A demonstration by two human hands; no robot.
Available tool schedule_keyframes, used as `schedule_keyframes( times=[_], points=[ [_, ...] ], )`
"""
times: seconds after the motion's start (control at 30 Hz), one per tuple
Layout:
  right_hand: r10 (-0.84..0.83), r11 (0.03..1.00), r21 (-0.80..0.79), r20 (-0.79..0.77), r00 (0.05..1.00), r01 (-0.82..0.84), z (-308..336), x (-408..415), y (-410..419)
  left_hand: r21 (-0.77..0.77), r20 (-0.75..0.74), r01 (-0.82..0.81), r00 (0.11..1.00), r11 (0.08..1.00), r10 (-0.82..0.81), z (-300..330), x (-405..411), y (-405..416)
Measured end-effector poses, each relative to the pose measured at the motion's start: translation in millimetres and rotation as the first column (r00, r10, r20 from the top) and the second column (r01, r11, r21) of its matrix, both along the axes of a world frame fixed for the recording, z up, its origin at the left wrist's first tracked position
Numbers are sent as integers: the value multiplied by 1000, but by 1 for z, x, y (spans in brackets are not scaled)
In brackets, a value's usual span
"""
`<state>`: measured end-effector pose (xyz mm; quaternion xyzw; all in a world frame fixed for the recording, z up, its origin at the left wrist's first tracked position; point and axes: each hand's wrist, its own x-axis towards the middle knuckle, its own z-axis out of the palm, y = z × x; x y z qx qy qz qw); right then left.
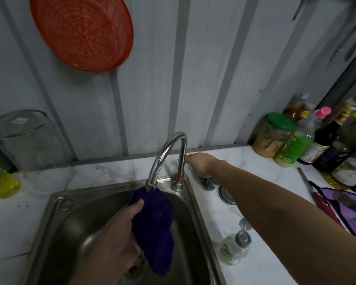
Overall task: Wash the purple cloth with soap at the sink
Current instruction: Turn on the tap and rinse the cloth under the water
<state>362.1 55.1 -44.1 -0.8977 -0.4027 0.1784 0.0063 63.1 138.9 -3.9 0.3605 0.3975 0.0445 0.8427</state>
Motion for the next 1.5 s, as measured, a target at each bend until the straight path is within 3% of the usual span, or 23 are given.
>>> schedule_keyframes(
  times=[0.83,1.1,1.5],
  points=[
    [-71,997,-23,13,997,71,-14,-7,-20,-61,14,-234,972,970,235,-1,-1,-1],
    [-88,995,-53,23,996,89,-1,-19,-16,-69,24,-229,973,971,231,-7,-1,5],
    [100,993,-66,66,993,-95,57,-94,-19,-57,25,-182,983,982,183,-20,5,-1]
  ],
)
